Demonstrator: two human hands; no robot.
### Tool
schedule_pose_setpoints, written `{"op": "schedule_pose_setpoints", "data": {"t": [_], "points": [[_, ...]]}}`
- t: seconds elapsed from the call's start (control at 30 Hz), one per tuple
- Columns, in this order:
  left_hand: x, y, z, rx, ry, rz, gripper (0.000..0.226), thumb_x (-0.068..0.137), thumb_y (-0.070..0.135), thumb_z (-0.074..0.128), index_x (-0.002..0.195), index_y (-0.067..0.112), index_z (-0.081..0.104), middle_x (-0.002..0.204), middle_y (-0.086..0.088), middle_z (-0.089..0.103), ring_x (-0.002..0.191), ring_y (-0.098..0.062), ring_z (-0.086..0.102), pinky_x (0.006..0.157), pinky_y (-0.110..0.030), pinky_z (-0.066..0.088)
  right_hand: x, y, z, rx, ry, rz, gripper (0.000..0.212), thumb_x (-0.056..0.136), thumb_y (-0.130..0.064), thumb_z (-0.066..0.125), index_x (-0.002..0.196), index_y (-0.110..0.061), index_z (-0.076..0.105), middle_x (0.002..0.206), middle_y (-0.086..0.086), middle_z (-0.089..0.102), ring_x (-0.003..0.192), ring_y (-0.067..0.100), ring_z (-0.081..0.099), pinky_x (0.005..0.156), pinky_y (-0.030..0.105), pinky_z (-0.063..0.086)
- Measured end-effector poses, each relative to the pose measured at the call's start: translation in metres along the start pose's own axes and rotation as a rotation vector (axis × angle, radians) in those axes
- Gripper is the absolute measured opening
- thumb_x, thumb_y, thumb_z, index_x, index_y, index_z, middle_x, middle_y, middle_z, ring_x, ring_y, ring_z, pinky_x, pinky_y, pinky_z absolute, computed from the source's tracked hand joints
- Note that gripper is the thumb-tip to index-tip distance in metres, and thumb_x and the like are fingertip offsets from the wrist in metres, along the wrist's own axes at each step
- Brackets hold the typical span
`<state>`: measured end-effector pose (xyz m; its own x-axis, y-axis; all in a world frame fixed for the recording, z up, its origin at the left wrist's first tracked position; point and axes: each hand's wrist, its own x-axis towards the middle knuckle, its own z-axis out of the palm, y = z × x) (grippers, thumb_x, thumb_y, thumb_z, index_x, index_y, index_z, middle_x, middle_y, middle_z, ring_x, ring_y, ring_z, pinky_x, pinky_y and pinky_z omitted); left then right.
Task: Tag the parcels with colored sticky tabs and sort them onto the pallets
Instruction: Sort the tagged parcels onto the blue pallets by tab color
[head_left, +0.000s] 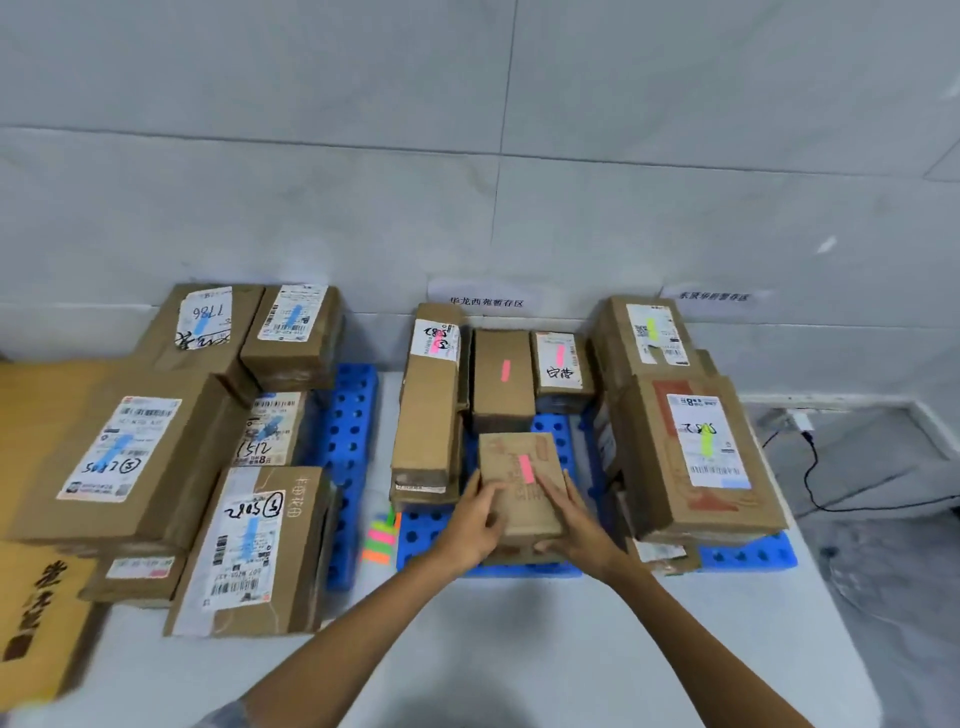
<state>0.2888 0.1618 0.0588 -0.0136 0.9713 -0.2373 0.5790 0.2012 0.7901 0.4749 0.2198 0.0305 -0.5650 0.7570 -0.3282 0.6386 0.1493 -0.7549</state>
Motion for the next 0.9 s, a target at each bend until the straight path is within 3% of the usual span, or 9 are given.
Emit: {"op": "schedule_pose_setpoints", "data": {"t": [0.1, 0.17, 0.3, 0.4, 0.47, 0.53, 0.67, 0.77, 0.9], "points": [[0.006, -0.006, 0.015, 0.146, -0.034, 0.013, 0.061, 0.089, 0.001, 0.050, 0.145, 0.013, 0.027, 0.156, -0.005, -0.007, 0.145, -0.021, 0.008, 0.113, -0.021, 0.025, 0.010, 0.019, 0.007, -0.017, 0.064, -0.019, 0.110, 0.076, 0.004, 0.068, 0.140, -0.057, 0.003, 0.156, 0.000, -0.008, 0.144, 0.018, 0.006, 0.105, 0.022, 0.038], [0.008, -0.010, 0.021, 0.299, -0.028, 0.012, 0.062, 0.089, 0.005, 0.050, 0.145, 0.014, 0.023, 0.156, -0.007, -0.012, 0.146, -0.024, 0.002, 0.111, -0.032, 0.034, 0.016, 0.014, 0.013, -0.065, 0.102, 0.010, 0.107, 0.080, 0.007, 0.063, 0.140, -0.056, 0.001, 0.156, -0.002, -0.009, 0.142, 0.017, 0.013, 0.096, 0.009, 0.040], [0.009, -0.008, 0.016, 0.350, 0.015, 0.003, 0.049, 0.093, 0.008, 0.045, 0.139, 0.012, 0.029, 0.157, -0.006, -0.003, 0.145, -0.021, 0.010, 0.099, -0.033, 0.045, 0.031, -0.007, 0.018, -0.136, 0.214, -0.064, 0.066, 0.093, -0.011, 0.054, 0.146, -0.035, 0.022, 0.150, -0.013, 0.018, 0.126, 0.010, 0.042, 0.084, 0.026, 0.054], [0.008, -0.008, 0.006, 0.308, 0.020, 0.034, 0.041, 0.095, 0.011, 0.043, 0.135, 0.011, 0.036, 0.154, -0.002, 0.010, 0.139, -0.020, 0.027, 0.102, -0.032, 0.042, 0.040, -0.003, 0.016, -0.212, 0.130, 0.013, 0.093, 0.083, -0.018, 0.069, 0.148, -0.032, 0.004, 0.157, 0.005, 0.002, 0.142, 0.029, 0.015, 0.112, 0.042, 0.027], [0.005, -0.010, -0.003, 0.276, 0.018, 0.073, 0.038, 0.095, 0.012, 0.042, 0.133, 0.010, 0.040, 0.151, -0.002, 0.019, 0.134, -0.019, 0.034, 0.105, -0.030, 0.039, 0.037, -0.006, 0.014, -0.351, 0.104, 0.084, 0.101, 0.083, -0.029, 0.069, 0.142, -0.037, -0.012, 0.156, 0.010, -0.012, 0.144, 0.032, 0.002, 0.115, 0.043, 0.019], [0.000, -0.013, -0.014, 0.245, 0.041, 0.134, 0.037, 0.094, 0.010, 0.043, 0.130, 0.011, 0.045, 0.145, -0.002, 0.029, 0.132, -0.017, 0.036, 0.108, -0.025, 0.033, 0.032, -0.013, 0.011, -0.372, 0.102, 0.086, 0.094, 0.087, -0.039, 0.061, 0.144, -0.036, -0.013, 0.156, 0.009, -0.016, 0.144, 0.032, -0.005, 0.115, 0.045, 0.015], [-0.017, -0.005, -0.053, 0.172, 0.086, 0.299, 0.030, 0.093, 0.007, 0.044, 0.121, 0.015, 0.053, 0.132, 0.004, 0.041, 0.123, -0.006, 0.041, 0.101, -0.006, 0.025, 0.023, -0.053, -0.006, -0.331, 0.284, 0.028, 0.069, 0.095, -0.038, 0.049, 0.150, -0.026, 0.009, 0.156, 0.007, 0.011, 0.144, 0.027, 0.004, 0.116, 0.040, 0.014], [-0.036, 0.004, -0.096, 0.127, 0.120, 0.412, 0.029, 0.095, 0.009, 0.044, 0.118, 0.021, 0.057, 0.129, 0.010, 0.046, 0.120, 0.002, 0.042, 0.101, -0.011, 0.032, 0.017, -0.101, -0.018, -0.356, 0.438, -0.066, 0.047, 0.095, -0.034, 0.048, 0.136, -0.013, 0.042, 0.139, 0.010, 0.043, 0.133, 0.025, 0.032, 0.112, 0.033, 0.021], [-0.072, -0.010, -0.170, 0.122, 0.242, 0.507, 0.029, 0.094, 0.007, 0.046, 0.114, 0.023, 0.059, 0.122, 0.011, 0.052, 0.119, 0.002, 0.044, 0.103, -0.013, 0.031, 0.007, -0.179, -0.003, -0.299, 0.615, -0.207, 0.027, 0.092, -0.022, 0.055, 0.118, -0.015, 0.058, 0.117, 0.003, 0.057, 0.117, 0.019, 0.046, 0.099, 0.027, 0.032]]}}
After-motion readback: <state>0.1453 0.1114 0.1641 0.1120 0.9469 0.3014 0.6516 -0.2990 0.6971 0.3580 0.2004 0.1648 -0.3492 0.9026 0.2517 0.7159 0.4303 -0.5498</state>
